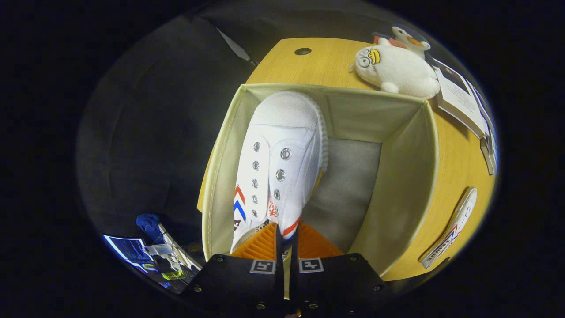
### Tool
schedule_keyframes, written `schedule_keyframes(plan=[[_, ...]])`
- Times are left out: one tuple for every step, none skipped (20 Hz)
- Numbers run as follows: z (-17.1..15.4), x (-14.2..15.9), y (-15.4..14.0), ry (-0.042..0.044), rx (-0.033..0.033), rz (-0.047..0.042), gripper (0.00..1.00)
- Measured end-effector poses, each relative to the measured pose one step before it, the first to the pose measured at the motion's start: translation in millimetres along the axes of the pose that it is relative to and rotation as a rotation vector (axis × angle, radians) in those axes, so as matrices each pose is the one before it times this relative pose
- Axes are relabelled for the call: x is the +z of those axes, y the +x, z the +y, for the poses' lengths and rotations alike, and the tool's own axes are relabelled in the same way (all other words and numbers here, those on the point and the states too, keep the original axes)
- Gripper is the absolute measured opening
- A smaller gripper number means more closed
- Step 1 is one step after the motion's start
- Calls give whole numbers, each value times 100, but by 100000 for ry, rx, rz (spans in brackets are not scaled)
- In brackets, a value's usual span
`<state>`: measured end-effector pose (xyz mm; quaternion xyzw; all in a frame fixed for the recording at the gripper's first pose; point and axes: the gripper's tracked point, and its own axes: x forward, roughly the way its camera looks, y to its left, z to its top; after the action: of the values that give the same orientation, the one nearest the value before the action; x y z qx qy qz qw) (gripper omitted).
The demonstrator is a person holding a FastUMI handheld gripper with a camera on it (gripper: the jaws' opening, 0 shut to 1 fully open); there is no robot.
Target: Open the storage box then place both shoes into the box .Put the left shoe in first, then the right shoe, with the right side of both shoes facing outward in a uniform manner.
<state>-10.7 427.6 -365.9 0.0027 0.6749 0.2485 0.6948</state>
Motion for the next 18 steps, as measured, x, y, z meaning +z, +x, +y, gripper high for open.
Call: schedule_keyframes(plan=[[-66, 84, 373, -2172, -959, 431, 5], [-66, 140, 622, -332, -613, 1127, 5], [89, 247, 467, 595, -295, 853, 5], [-54, -11, 516, -315, -757, 952, 5], [-399, 84, 793, -1308, -2289, 888, 5], [-608, 83, 699, -1599, -2904, 781, 5], [-641, 66, 631, -1248, -2330, 886, 5], [-173, 141, 755, -978, -689, 581, 5], [168, 126, 422, 190, 2391, 269, 5], [599, -206, 349, 703, 3304, 841, 9], [302, 138, -719, 749, 1481, -960, 31], [129, 262, -900, -629, 482, -1816, 36], [79, 522, -1157, -1182, 1085, -2731, 51], [199, 503, -1417, -1234, 1418, -3111, 61], [312, 648, -1960, -681, 1883, -3040, 83], [292, 361, -1494, 9, 2281, -2906, 86], [149, 375, -1957, 412, 2569, -2633, 86], [50, 414, -1871, 250, 2206, -2674, 86]])
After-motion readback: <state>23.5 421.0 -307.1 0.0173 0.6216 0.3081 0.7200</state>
